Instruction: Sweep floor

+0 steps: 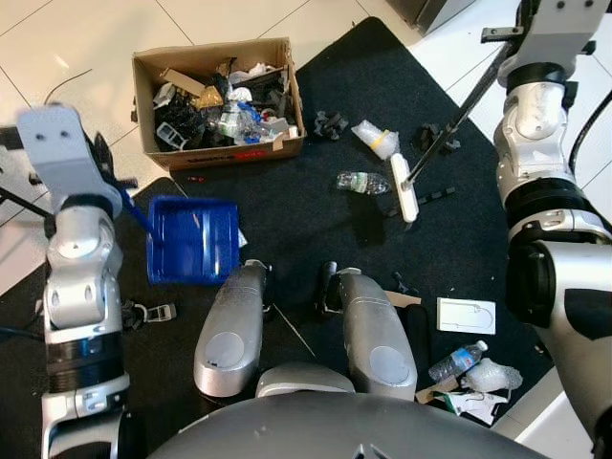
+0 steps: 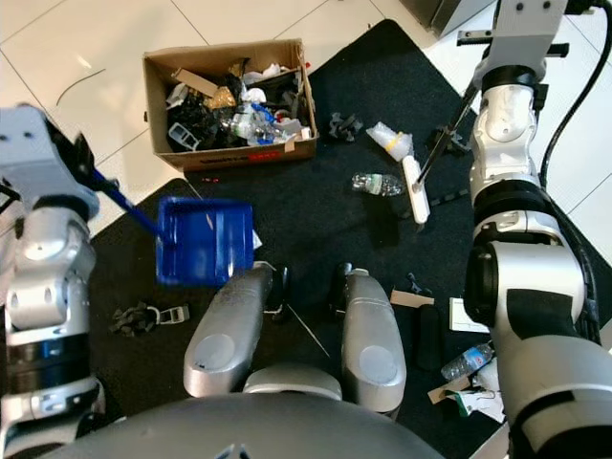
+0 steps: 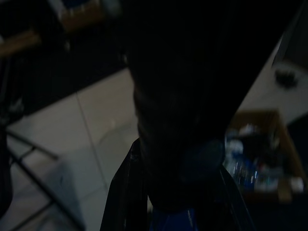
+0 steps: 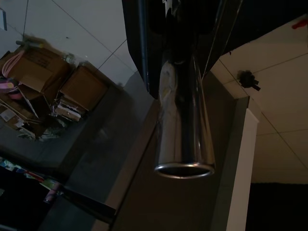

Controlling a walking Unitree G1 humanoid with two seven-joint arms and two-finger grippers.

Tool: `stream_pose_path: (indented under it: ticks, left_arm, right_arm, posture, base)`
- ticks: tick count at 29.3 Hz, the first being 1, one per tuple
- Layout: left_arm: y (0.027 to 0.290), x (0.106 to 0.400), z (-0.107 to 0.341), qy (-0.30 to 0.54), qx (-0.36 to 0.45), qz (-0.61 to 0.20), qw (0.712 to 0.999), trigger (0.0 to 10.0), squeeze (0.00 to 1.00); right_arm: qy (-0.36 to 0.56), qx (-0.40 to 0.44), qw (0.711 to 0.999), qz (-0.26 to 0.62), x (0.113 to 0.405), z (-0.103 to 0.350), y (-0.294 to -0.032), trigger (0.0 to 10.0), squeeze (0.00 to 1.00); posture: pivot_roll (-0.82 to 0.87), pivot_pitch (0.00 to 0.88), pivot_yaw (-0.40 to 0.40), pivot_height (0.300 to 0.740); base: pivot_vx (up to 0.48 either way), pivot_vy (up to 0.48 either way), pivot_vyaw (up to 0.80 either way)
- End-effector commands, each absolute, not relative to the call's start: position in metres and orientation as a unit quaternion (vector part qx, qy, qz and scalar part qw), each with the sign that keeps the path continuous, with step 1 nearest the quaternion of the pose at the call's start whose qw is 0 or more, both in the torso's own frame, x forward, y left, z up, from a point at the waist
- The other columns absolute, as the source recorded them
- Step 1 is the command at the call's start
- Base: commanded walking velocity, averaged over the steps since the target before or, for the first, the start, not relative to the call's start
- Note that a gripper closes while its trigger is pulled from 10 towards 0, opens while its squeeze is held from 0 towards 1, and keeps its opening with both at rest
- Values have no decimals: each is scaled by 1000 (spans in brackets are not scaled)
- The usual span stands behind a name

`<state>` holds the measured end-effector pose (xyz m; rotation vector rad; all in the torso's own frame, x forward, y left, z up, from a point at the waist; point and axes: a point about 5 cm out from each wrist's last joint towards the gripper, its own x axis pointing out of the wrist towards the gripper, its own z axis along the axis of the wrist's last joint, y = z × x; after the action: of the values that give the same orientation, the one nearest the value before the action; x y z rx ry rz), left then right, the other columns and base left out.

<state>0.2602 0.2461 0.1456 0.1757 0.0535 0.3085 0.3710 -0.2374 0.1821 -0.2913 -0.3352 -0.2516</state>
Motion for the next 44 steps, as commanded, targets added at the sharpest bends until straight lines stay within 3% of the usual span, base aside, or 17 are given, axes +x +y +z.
stream_pose_path:
  ticks: [1,22,44]
  left_arm:
    - [252,263,156,-11,97,155,983,10000,0]
    - [236,315,129,-43,51,139,988,10000,0]
    - [197,366,144,-75,47,93,992,10000,0]
  right_arm:
    - [-168,-147,966,-134,369,183,-245,10000,0]
    - [-168,-155,966,-120,369,184,-244,10000,0]
    - [-161,-153,968,-115,371,182,-239,10000,0]
  posture:
    - [231,149,-35,740]
    - [157,155,-79,740]
    - [68,280,-97,740]
  base:
    - [0,0,0]
    - [0,0,0]
    - [0,0,0]
